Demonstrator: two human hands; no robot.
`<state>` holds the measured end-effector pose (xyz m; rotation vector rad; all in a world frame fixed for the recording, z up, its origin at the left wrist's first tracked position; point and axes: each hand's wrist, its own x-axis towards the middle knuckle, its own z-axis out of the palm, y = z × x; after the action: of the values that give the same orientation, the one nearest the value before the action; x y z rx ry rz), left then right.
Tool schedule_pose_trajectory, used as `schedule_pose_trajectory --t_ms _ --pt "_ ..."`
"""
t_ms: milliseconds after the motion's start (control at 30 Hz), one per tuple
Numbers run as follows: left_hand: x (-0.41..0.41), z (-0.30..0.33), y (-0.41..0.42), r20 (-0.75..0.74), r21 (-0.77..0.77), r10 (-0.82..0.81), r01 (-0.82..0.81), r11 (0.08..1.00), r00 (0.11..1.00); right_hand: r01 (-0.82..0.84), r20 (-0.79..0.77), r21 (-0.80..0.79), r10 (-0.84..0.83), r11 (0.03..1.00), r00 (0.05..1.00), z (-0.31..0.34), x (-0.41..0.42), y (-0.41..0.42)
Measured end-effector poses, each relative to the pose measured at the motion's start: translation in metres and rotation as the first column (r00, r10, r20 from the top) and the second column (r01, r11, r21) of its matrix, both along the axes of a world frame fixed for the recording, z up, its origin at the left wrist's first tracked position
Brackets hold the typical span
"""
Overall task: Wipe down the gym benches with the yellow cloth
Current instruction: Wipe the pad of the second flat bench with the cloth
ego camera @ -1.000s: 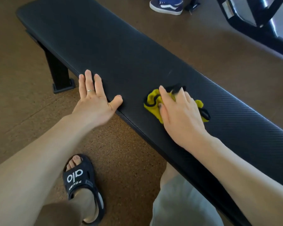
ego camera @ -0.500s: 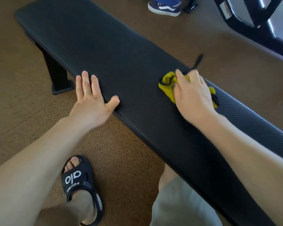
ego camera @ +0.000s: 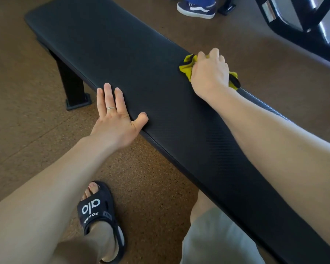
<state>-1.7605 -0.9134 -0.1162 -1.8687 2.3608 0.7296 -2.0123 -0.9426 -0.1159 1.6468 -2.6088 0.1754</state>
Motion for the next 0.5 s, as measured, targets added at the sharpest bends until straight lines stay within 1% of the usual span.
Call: schedule_pose_trajectory --t_ms 67,133,200,233,300,367,433,500 --pt "0.0 0.0 0.0 0.004 -0.004 -0.001 0.001 1.0 1.0 -0.078 -0.03 -0.009 0.078 0.997 0.997 -0.001 0.011 0.03" --pt "0.0 -0.001 -0.001 0.006 -0.008 -0.006 0.006 1.0 1.0 -0.209 -0.047 -0.061 0.206 0.976 0.977 -0.003 0.03 0.085" --pt "0.001 -0.002 -0.002 0.013 -0.008 -0.014 0.014 1.0 1.0 -0.314 -0.016 -0.069 0.314 0.947 0.949 -0.001 0.051 0.136" --pt "0.002 -0.002 -0.002 0.012 -0.005 -0.018 0.018 1.0 1.0 -0.345 -0.011 -0.051 0.344 0.937 0.939 0.0 0.055 0.148" --pt "0.003 -0.002 -0.002 -0.006 0.004 -0.018 0.018 1.0 1.0 -0.381 0.009 -0.029 0.381 0.924 0.925 0.0 0.058 0.141" --pt "0.002 -0.002 -0.003 -0.027 0.012 -0.008 0.009 1.0 1.0 -0.41 -0.006 -0.023 0.41 0.912 0.912 0.003 0.065 0.106" --pt "0.002 -0.001 -0.003 -0.03 0.011 -0.005 0.005 1.0 1.0 -0.407 -0.024 0.009 0.407 0.914 0.913 0.003 0.077 0.073" --pt "0.007 0.001 -0.002 -0.018 -0.004 -0.01 0.01 1.0 1.0 -0.398 -0.022 0.008 0.398 0.918 0.917 0.008 0.086 0.07"
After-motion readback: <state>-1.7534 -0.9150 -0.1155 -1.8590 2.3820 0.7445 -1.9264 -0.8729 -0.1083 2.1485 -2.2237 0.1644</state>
